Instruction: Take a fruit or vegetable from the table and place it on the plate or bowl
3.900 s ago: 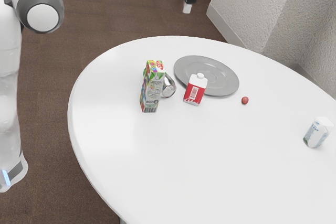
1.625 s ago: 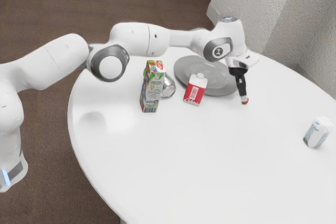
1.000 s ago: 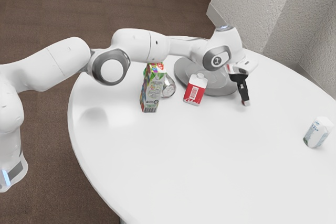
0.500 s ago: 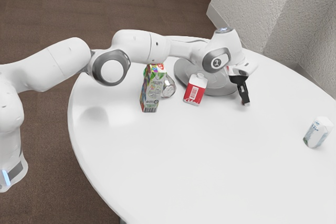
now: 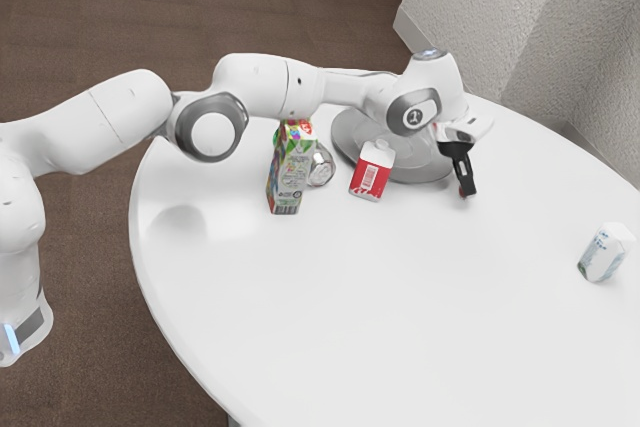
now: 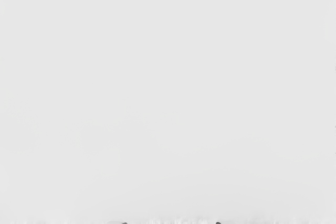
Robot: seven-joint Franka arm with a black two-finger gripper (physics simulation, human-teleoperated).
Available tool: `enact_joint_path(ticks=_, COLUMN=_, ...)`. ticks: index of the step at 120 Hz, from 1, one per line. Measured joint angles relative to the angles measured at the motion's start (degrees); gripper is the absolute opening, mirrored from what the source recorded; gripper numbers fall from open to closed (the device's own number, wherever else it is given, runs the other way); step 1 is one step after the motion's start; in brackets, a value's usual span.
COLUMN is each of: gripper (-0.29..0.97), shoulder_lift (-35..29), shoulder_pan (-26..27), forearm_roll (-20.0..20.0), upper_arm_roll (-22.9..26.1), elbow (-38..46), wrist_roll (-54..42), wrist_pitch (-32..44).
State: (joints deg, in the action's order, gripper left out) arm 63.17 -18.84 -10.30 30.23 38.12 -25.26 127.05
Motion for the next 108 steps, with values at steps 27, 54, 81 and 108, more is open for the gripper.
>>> enact_joint_path(ticks=27, gripper=0.16, shoulder_lift=-16.01, shoulder_pan=0.55, forearm_roll=-0.38, upper_arm_roll=-5.92, elbow=11.88, wrist_roll=1.07, wrist_pitch=-6.50)
enact_joint_path(ticks=54, gripper=0.17, shoulder_lift=-48.20, shoulder_pan=-0.27, forearm_roll=2.58, upper_arm_roll=-21.86, elbow=48.95, wrist_roll=3.08, wrist_pitch=-12.54)
enact_joint_path(ticks=81, gripper=0.17, shoulder_lift=-48.89, shoulder_pan=-10.66, forearm_roll=3.79, upper_arm_roll=-17.47, elbow=51.05, wrist_roll=3.28, wrist_pitch=-15.53)
enact_joint_path(ticks=108, gripper=0.17, shoulder_lift=-42.46, shoulder_pan=-14.05, forearm_roll=0.95, upper_arm_roll=-12.00, elbow=43.07, wrist_roll=2.76, wrist_pitch=-18.22)
